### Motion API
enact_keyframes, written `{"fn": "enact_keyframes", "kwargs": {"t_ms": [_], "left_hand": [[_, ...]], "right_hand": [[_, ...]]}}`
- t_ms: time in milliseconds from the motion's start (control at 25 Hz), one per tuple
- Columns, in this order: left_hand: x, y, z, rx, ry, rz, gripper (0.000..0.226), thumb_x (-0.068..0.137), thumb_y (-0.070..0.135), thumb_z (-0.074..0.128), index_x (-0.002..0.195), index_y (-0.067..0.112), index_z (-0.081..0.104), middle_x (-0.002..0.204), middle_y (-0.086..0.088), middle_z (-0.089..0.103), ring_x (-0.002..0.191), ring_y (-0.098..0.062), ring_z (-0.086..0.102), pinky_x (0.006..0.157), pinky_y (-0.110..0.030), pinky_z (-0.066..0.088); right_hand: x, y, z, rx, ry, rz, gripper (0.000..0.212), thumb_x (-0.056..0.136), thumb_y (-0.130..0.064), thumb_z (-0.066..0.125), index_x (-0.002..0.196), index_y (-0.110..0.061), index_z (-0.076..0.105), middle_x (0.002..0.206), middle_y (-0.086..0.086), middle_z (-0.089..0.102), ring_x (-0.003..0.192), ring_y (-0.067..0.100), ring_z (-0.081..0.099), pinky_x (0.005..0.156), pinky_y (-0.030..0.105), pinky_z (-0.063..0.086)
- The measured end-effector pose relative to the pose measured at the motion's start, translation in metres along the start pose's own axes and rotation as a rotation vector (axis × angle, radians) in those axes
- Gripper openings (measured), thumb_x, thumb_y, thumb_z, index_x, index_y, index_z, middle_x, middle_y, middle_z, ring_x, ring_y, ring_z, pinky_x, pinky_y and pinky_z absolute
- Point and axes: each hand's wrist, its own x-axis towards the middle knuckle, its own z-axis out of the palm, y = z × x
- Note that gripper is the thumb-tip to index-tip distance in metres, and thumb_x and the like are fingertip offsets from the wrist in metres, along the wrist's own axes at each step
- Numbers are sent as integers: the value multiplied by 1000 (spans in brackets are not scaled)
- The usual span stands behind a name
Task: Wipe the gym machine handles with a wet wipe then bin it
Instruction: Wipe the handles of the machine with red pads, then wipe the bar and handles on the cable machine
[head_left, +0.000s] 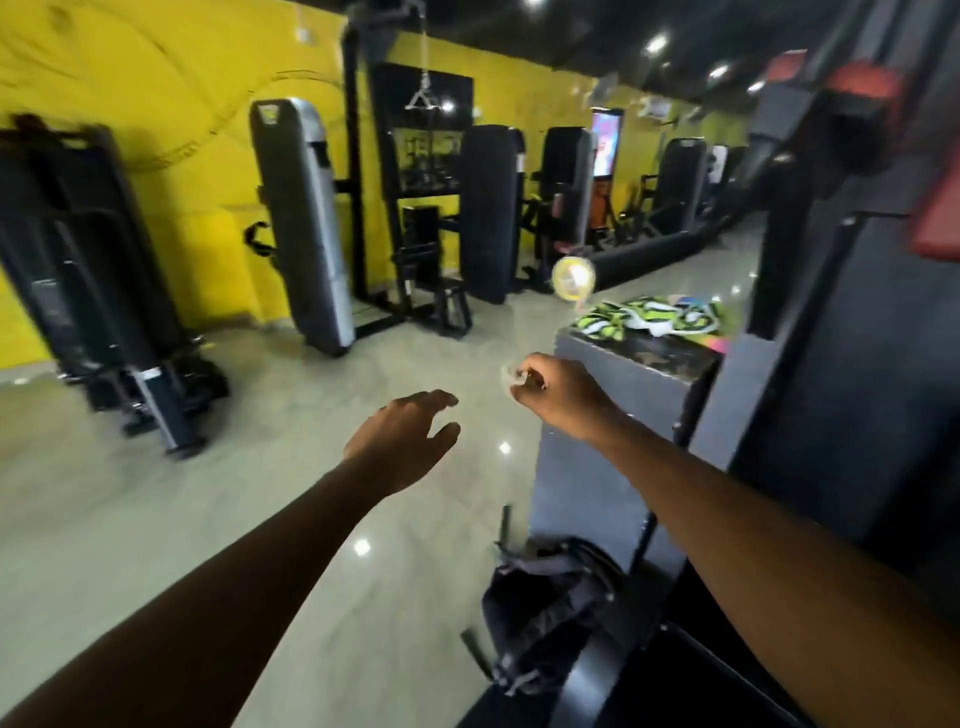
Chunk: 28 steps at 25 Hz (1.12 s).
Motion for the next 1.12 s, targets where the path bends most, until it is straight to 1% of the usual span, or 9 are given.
{"fn": "enact_keyframes", "kwargs": {"t_ms": [120, 240, 400, 480, 560, 720, 920, 1040, 1120], "left_hand": [[-16, -88, -31, 29, -8, -93, 36, 93, 46, 52, 129, 37, 54, 124, 14, 64, 109, -14, 61, 90, -36, 51], [-16, -158, -45, 40, -20, -128, 37, 94, 46, 52, 129, 35, 54, 126, 15, 63, 113, -12, 59, 90, -34, 49], [23, -241, -45, -2, -55, -145, 37, 93, 46, 52, 129, 37, 54, 126, 16, 62, 114, -12, 59, 91, -34, 49], [61, -275, -36, -11, -82, -134, 37, 93, 46, 52, 128, 36, 54, 126, 15, 62, 114, -12, 59, 91, -34, 49], [105, -306, -22, -4, -103, -117, 37, 93, 47, 52, 129, 36, 54, 126, 13, 63, 113, -13, 60, 90, -34, 49], [215, -371, 19, 5, -155, -70, 38, 94, 46, 51, 130, 34, 53, 126, 11, 62, 113, -15, 59, 90, -34, 48], [392, -427, 60, -50, -210, -72, 36, 94, 47, 53, 128, 35, 54, 124, 10, 64, 109, -14, 61, 93, -40, 50], [505, -445, 86, -61, -218, -18, 36, 94, 46, 53, 129, 35, 55, 124, 10, 63, 109, -14, 61, 94, -38, 49], [581, -460, 112, -54, -253, 31, 37, 95, 46, 52, 130, 35, 54, 125, 11, 62, 109, -13, 61, 93, -37, 49]], "right_hand": [[30, -51, 75, 81, -17, -2, 20, 86, -27, 67, 104, -17, 66, 91, -2, 66, 87, 18, 60, 74, 26, 45], [62, -79, 138, 88, -62, 10, 9, 86, -25, 65, 94, -21, 67, 96, 0, 71, 93, 21, 65, 78, 31, 49], [118, -95, 208, 100, -40, 21, 15, 85, -10, 65, 96, -14, 74, 98, 1, 74, 95, 18, 67, 70, 9, 40], [152, -90, 237, 119, 16, 72, 18, 85, -9, 65, 100, -11, 73, 100, 3, 74, 95, 19, 66, 68, 11, 37], [195, -77, 262, 168, 82, 159, 17, 85, -14, 67, 102, -11, 69, 95, 1, 71, 89, 17, 63, 66, 13, 36], [308, -32, 305, 162, 133, 220, 7, 82, -9, 68, 87, -14, 66, 84, 1, 67, 77, 14, 56, 59, 2, 34], [465, 25, 322, 162, 181, 357, 15, 75, -9, 62, 81, -13, 75, 84, 5, 74, 86, 23, 67, 65, 21, 36], [557, 60, 321, 131, 199, 389, 24, 76, -24, 56, 80, -8, 74, 84, 7, 74, 82, 22, 65, 61, 22, 34], [618, 95, 325, 94, 223, 414, 13, 80, -14, 61, 78, -9, 73, 84, 6, 74, 80, 20, 64, 59, 19, 34]]}}
